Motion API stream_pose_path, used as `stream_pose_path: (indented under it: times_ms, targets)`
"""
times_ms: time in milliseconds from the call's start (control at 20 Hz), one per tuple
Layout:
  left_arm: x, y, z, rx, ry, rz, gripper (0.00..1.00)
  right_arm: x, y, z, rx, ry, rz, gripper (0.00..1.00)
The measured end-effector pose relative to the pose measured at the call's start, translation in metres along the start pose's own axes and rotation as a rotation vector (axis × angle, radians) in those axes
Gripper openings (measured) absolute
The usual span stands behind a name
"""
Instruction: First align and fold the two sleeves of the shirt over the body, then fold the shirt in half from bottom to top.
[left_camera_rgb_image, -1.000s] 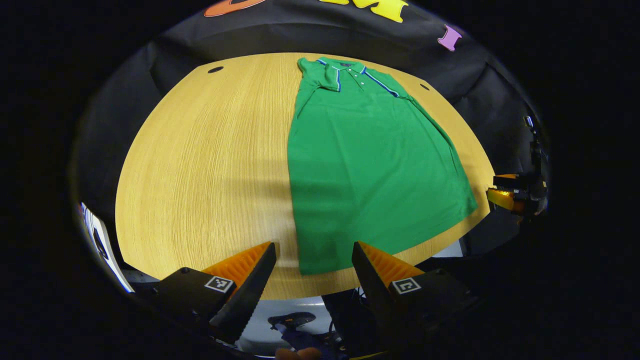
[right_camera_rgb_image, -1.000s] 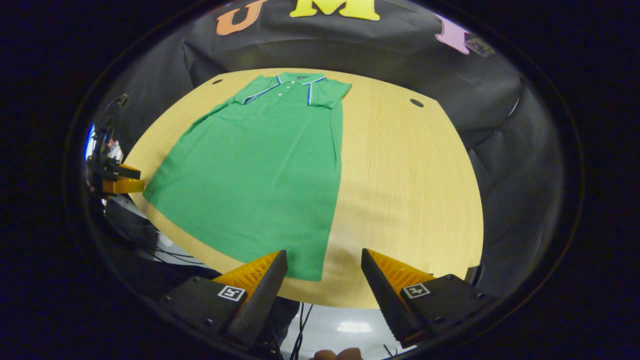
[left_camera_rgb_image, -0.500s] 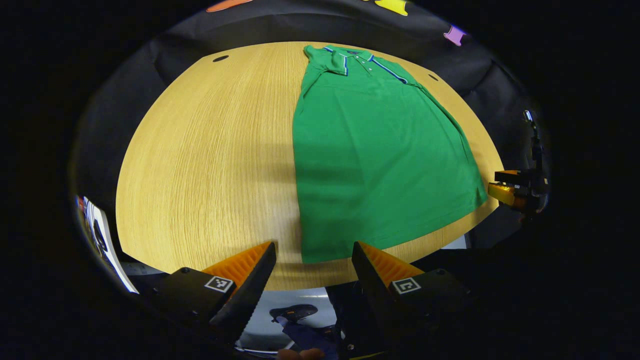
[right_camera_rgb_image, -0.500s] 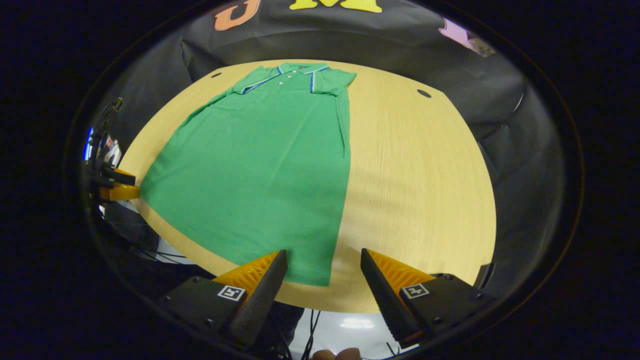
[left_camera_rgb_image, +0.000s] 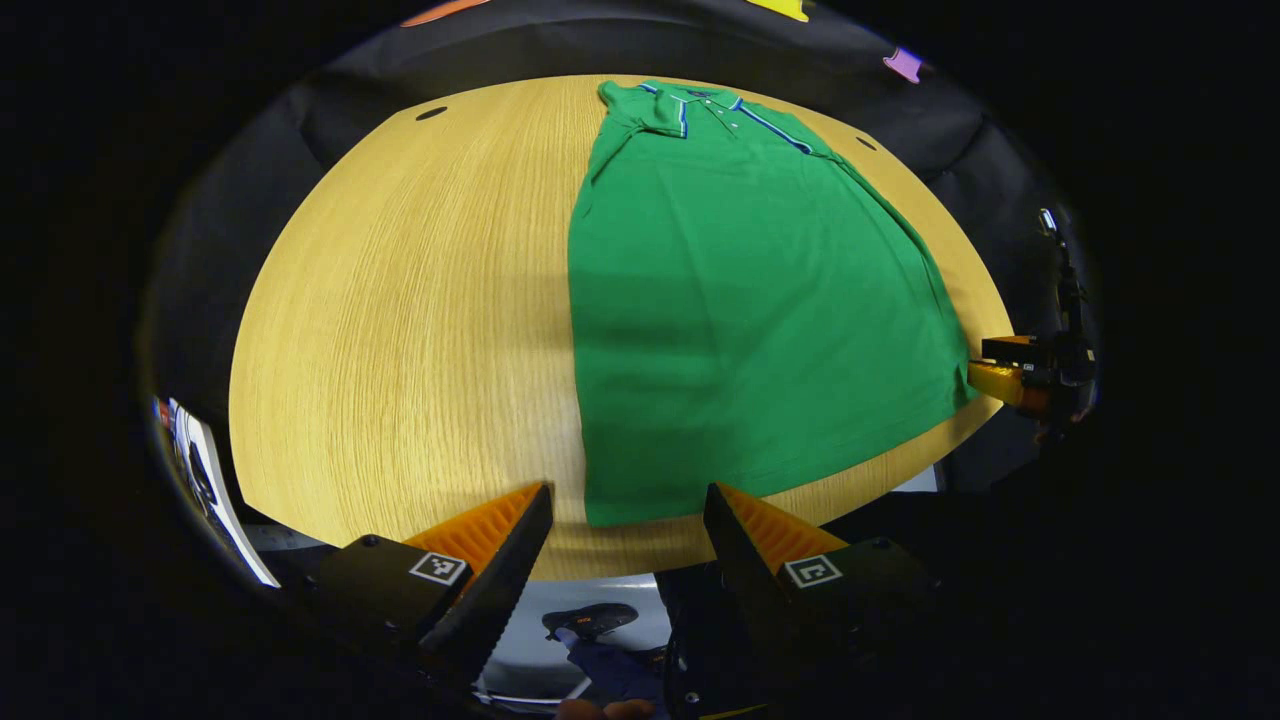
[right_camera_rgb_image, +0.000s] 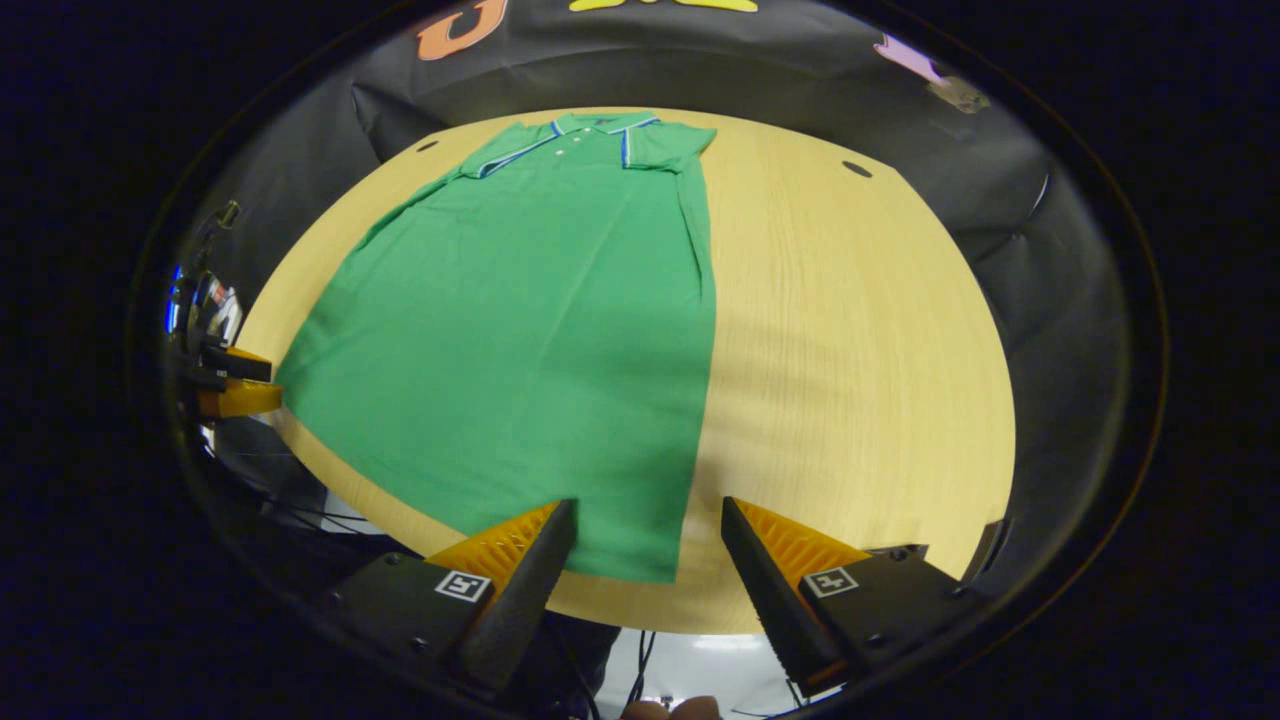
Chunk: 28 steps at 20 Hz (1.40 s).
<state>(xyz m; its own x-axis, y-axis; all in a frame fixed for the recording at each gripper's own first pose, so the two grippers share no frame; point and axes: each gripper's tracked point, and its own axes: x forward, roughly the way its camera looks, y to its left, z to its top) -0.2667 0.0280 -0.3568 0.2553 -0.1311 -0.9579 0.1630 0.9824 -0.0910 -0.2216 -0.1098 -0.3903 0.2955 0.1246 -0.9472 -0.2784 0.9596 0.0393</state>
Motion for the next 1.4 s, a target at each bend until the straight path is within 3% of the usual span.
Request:
stream_pose_path:
  times_ms: [300,400,500,550,650,700,750,850,950,1000,1050,1100,1150,1250,1400]
  targets:
    - [0.024,-0.008,0.019,-0.011,0.010,0.008,0.99,0.004,0.008,-0.009,-0.015,0.012,-0.006,0.92]
    - [0.024,-0.008,0.017,-0.009,0.008,0.014,0.99,0.006,0.008,-0.010,-0.008,0.013,-0.005,0.97]
    - [0.026,-0.004,0.014,-0.004,0.019,0.054,0.99,0.005,0.009,-0.010,0.012,0.017,-0.002,0.92]
    - [0.027,-0.005,0.015,0.007,0.020,0.072,0.98,0.006,0.009,-0.009,0.008,0.017,-0.004,0.96]
    - [0.025,-0.006,0.013,-0.011,0.027,0.080,0.96,0.006,0.015,-0.009,-0.012,0.019,0.006,0.87]
    - [0.024,-0.006,0.011,-0.018,0.026,0.081,0.94,0.006,0.019,-0.009,-0.026,0.019,0.011,0.71]
    - [0.023,-0.005,0.013,-0.022,0.026,0.080,0.92,0.007,0.024,-0.008,-0.040,0.020,0.018,0.65]
    - [0.023,-0.004,0.013,-0.031,0.027,0.077,0.80,0.007,0.032,-0.009,-0.064,0.022,0.031,0.35]
    - [0.020,-0.001,0.011,-0.057,0.024,0.070,0.56,0.006,0.034,-0.008,-0.086,0.031,0.027,0.12]
    - [0.019,0.003,0.011,-0.073,0.023,0.073,0.35,0.007,0.034,-0.009,-0.079,0.040,0.033,0.10]
    - [0.017,0.006,0.009,-0.094,0.022,0.060,0.29,0.006,0.034,-0.009,-0.049,0.047,0.054,0.10]
    - [0.017,0.004,0.009,-0.132,0.021,0.027,0.14,0.005,0.035,-0.009,-0.005,0.057,0.077,0.09]
    - [0.014,0.000,0.008,-0.180,0.025,-0.015,0.07,0.005,0.033,-0.008,0.040,0.063,0.091,0.10]
    - [0.014,-0.002,0.008,-0.229,0.025,-0.047,0.04,0.004,0.023,-0.006,0.099,0.057,0.089,0.06]
    - [0.011,-0.007,0.011,-0.205,0.026,-0.062,0.04,0.003,0.016,-0.005,0.171,0.063,0.084,0.00]
